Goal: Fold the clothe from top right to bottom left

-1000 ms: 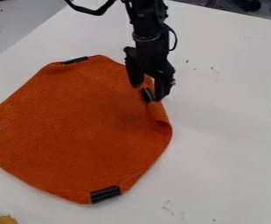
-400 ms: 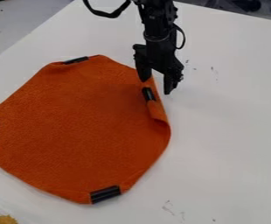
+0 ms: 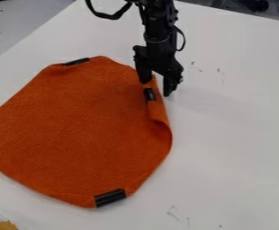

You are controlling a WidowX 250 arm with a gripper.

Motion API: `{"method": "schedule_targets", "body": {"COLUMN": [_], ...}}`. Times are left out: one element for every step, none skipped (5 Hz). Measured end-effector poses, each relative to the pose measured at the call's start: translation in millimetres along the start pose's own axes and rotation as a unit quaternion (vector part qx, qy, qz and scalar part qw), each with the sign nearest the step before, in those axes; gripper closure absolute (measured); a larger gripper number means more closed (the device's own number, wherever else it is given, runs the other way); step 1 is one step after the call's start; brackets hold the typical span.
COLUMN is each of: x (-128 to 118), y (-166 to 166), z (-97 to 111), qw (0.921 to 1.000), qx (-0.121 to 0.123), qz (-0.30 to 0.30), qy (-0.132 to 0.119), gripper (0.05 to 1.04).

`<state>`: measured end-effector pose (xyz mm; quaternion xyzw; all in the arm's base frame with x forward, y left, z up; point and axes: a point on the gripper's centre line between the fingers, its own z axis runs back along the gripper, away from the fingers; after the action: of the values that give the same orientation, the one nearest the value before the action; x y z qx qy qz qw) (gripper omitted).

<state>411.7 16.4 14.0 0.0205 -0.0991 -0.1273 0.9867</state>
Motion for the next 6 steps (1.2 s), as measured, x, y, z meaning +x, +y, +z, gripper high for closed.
{"method": "schedule_targets", "body": {"x": [2, 12, 5, -12, -22, -20], "y": [0, -5, 0, 5, 14, 11], "z": [11, 38, 53, 43, 36, 33], "qw": [0.9994, 0.9970, 0.9954, 0.9970, 0.9981, 0.9988], "qx": [0.031, 0.070, 0.094, 0.077, 0.059, 0.047], "qz": [-0.014, -0.033, -0.020, -0.001, 0.012, 0.007], "qy": [0.007, 0.000, -0.010, -0.009, -0.013, -0.013], "gripper": [0.083, 0.083, 0.083, 0.083, 0.083, 0.083]}}
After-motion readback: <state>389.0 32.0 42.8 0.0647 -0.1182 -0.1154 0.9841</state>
